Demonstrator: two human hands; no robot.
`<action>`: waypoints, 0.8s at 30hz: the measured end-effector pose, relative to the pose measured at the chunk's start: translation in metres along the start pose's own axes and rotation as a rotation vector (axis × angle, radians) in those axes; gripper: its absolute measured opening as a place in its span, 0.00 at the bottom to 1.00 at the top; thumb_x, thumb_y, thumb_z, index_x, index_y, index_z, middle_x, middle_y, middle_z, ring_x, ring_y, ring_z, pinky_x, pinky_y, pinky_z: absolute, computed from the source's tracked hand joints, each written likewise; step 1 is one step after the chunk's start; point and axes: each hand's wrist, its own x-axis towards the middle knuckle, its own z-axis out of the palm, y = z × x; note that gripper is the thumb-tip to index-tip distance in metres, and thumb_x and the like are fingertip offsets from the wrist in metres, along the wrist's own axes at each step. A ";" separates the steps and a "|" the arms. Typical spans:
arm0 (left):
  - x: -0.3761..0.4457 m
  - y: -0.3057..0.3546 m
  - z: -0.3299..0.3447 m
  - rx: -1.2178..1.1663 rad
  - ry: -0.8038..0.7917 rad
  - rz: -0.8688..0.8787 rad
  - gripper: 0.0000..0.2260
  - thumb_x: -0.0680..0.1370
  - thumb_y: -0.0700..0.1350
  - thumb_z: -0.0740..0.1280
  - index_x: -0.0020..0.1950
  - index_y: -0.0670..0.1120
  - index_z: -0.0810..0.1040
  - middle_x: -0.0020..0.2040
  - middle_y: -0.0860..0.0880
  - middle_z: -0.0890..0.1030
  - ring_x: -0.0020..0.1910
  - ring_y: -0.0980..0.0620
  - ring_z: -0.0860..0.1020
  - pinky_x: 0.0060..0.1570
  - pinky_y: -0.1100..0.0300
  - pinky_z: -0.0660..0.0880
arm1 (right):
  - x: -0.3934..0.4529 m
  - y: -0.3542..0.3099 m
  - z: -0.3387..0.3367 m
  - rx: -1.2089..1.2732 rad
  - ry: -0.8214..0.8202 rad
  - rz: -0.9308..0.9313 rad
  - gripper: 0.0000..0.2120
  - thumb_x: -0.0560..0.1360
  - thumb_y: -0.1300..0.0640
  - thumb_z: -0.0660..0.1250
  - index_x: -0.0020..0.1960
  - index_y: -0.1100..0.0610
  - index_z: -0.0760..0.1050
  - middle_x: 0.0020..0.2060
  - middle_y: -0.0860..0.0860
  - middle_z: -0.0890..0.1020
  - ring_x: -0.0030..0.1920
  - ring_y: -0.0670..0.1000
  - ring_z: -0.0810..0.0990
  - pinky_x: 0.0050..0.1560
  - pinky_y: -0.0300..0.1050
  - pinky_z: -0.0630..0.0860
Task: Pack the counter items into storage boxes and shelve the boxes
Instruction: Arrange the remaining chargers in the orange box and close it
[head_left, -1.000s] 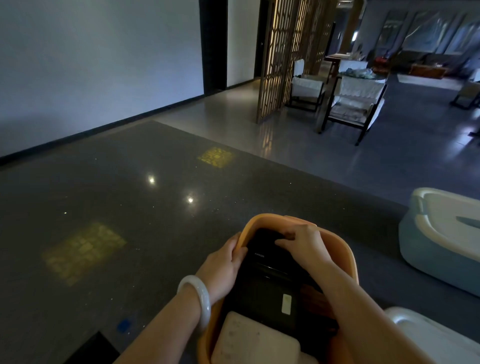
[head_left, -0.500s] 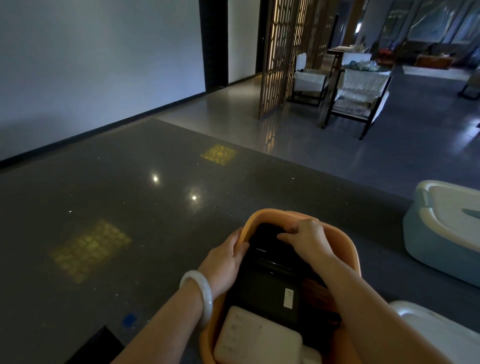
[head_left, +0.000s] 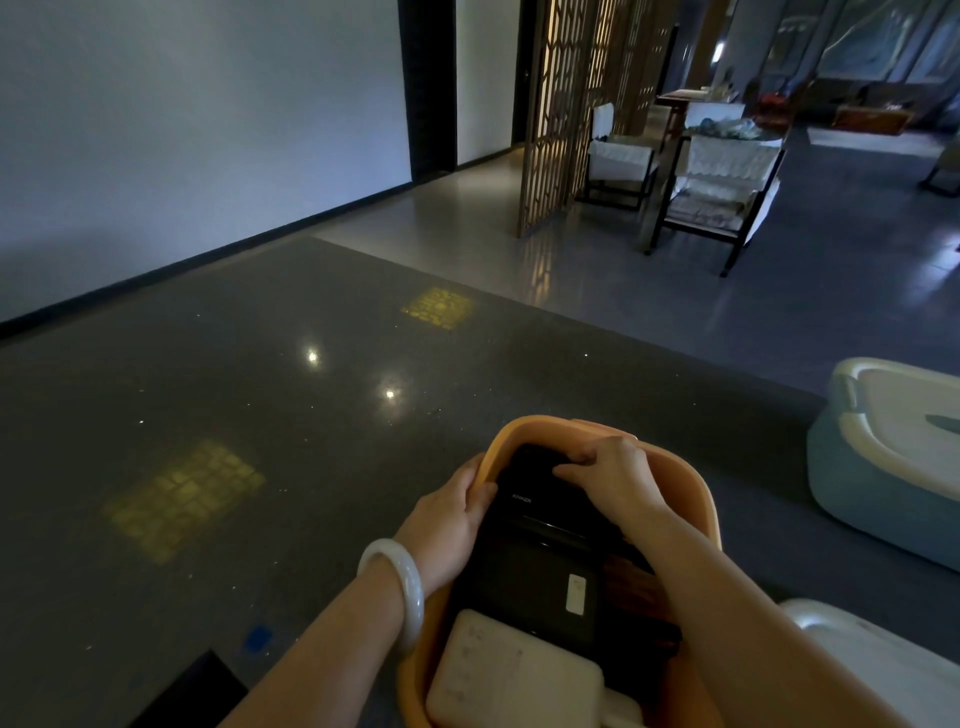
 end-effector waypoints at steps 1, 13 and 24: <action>0.000 0.000 0.000 0.005 -0.001 0.002 0.18 0.83 0.57 0.52 0.74 0.62 0.60 0.49 0.64 0.76 0.47 0.69 0.76 0.43 0.70 0.69 | 0.000 0.000 0.000 0.002 0.001 0.001 0.16 0.75 0.50 0.68 0.61 0.51 0.77 0.45 0.45 0.77 0.37 0.42 0.78 0.32 0.31 0.70; -0.003 0.002 -0.001 -0.010 -0.006 0.004 0.17 0.82 0.57 0.51 0.72 0.64 0.61 0.50 0.61 0.78 0.48 0.66 0.78 0.43 0.68 0.71 | 0.000 -0.001 0.000 0.009 0.001 0.018 0.16 0.75 0.50 0.69 0.61 0.51 0.76 0.38 0.43 0.73 0.34 0.42 0.78 0.29 0.30 0.68; -0.005 0.004 -0.002 -0.017 -0.013 -0.014 0.17 0.82 0.57 0.52 0.71 0.64 0.61 0.48 0.60 0.79 0.44 0.67 0.79 0.41 0.69 0.71 | -0.003 -0.002 0.000 -0.012 0.008 0.025 0.14 0.75 0.50 0.69 0.58 0.51 0.77 0.37 0.44 0.75 0.34 0.41 0.78 0.29 0.30 0.68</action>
